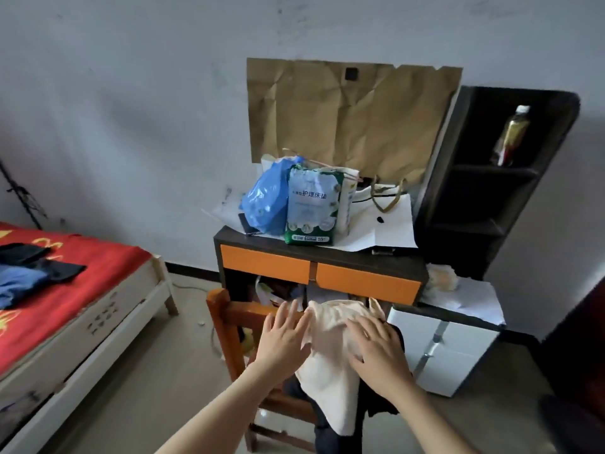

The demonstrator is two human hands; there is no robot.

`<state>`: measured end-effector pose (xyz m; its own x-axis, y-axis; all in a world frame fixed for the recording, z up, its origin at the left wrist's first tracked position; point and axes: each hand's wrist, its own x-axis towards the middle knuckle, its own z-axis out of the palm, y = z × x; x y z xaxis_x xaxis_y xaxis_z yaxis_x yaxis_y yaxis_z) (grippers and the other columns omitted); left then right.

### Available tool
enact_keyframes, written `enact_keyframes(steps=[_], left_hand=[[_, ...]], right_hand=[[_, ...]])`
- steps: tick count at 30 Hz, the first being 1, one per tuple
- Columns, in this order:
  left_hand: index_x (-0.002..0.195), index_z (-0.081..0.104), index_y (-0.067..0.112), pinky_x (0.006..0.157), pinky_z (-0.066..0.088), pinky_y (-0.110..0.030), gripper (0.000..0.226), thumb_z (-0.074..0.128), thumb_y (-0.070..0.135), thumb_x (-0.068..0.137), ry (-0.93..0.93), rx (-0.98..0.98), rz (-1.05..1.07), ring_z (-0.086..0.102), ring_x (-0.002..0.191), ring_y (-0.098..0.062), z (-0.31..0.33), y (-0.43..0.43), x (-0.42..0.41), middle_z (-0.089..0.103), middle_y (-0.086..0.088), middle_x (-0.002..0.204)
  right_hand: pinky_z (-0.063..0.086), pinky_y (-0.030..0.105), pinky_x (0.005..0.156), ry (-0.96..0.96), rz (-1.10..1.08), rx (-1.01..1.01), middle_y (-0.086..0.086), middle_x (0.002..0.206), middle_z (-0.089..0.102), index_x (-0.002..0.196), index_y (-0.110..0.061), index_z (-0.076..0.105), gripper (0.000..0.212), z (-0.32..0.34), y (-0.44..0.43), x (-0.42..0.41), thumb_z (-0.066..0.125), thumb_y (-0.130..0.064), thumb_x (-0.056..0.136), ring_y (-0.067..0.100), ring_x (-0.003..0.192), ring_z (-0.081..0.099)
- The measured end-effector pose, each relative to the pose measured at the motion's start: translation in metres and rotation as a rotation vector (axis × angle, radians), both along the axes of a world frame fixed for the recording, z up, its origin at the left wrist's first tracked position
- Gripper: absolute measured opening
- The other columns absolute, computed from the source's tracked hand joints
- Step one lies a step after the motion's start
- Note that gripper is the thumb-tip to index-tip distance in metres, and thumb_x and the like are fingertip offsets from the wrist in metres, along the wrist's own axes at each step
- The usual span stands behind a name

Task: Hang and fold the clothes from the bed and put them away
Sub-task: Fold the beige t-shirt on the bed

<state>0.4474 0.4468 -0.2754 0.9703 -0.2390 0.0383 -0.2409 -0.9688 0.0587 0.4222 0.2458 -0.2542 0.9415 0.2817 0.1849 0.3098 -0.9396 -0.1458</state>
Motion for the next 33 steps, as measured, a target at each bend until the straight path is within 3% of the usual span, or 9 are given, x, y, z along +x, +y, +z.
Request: enact_keyframes(steps=[4,8,13,19,26,29,31,33], left_hand=[[0.150,-0.002,0.038,0.116,0.002,-0.049,0.068,0.037,0.049,0.096,0.050,0.054,-0.022,-0.005,0.146,-0.027,-0.005,0.011,0.016,-0.002,-0.001,0.160],[0.151,0.002,0.033,0.116,-0.003,-0.046,0.068,0.038,0.046,0.095,0.043,-0.022,0.015,-0.007,0.147,-0.022,-0.011,0.011,0.016,-0.002,0.003,0.160],[0.152,-0.002,0.028,0.116,-0.006,-0.046,0.074,0.041,0.024,0.091,0.094,-0.057,0.018,-0.013,0.146,-0.022,-0.009,0.010,0.018,-0.008,0.003,0.159],[0.151,-0.004,0.026,0.115,-0.008,-0.044,0.079,0.041,0.012,0.088,0.208,-0.077,-0.020,-0.017,0.145,-0.020,-0.003,0.017,0.023,-0.015,0.002,0.158],[0.151,0.004,0.027,0.116,-0.007,-0.041,0.076,0.041,0.009,0.087,0.302,-0.163,-0.017,-0.013,0.145,-0.017,0.004,0.020,0.032,-0.010,0.004,0.159],[0.151,0.009,0.023,0.116,-0.008,-0.037,0.073,0.040,0.006,0.088,0.339,-0.252,0.001,-0.010,0.146,-0.013,0.009,0.024,0.032,-0.006,0.005,0.159],[0.151,0.010,0.020,0.115,-0.009,-0.034,0.069,0.036,0.003,0.090,0.350,-0.324,0.019,-0.009,0.146,-0.011,0.011,0.027,0.032,-0.003,0.004,0.160],[0.151,0.009,0.019,0.115,-0.010,-0.032,0.068,0.035,0.003,0.091,0.346,-0.404,0.026,-0.007,0.146,-0.011,0.015,0.028,0.030,0.000,0.004,0.160]], right_hand=[[0.016,0.037,0.111,0.066,-0.113,-0.006,-0.011,0.154,0.021,0.147,-0.037,0.014,0.064,0.010,0.011,0.009,0.044,-0.044,0.091,0.016,0.144,0.011],[0.018,0.042,0.108,0.122,-0.164,-0.063,-0.009,0.153,0.024,0.148,-0.039,0.010,0.070,0.012,0.016,0.018,0.042,-0.058,0.088,0.022,0.143,0.012],[0.019,0.045,0.108,0.151,-0.213,-0.112,-0.005,0.152,0.026,0.149,-0.036,0.008,0.080,0.016,0.024,0.027,0.040,-0.069,0.084,0.026,0.142,0.015],[0.017,0.045,0.108,0.101,-0.269,-0.173,-0.001,0.143,0.036,0.131,-0.037,0.047,0.046,0.014,0.040,0.031,0.052,-0.052,0.088,0.030,0.139,0.019],[0.024,0.043,0.102,0.064,-0.269,-0.182,0.002,0.135,0.041,0.126,-0.040,0.054,0.034,0.007,0.033,0.031,0.042,-0.046,0.095,0.030,0.135,0.025],[0.031,0.038,0.097,0.109,-0.284,-0.033,0.001,0.119,0.046,0.119,-0.031,0.063,0.034,0.018,0.028,0.032,0.045,-0.046,0.094,0.026,0.131,0.032],[0.036,0.033,0.088,0.088,-0.286,0.217,-0.002,0.104,0.045,0.112,-0.025,0.068,0.028,0.029,0.026,0.029,0.051,-0.037,0.094,0.023,0.120,0.041],[0.038,0.032,0.090,0.015,-0.259,0.477,-0.001,0.101,0.044,0.113,-0.015,0.068,0.024,0.043,0.029,0.025,0.056,-0.022,0.093,0.026,0.113,0.046]])
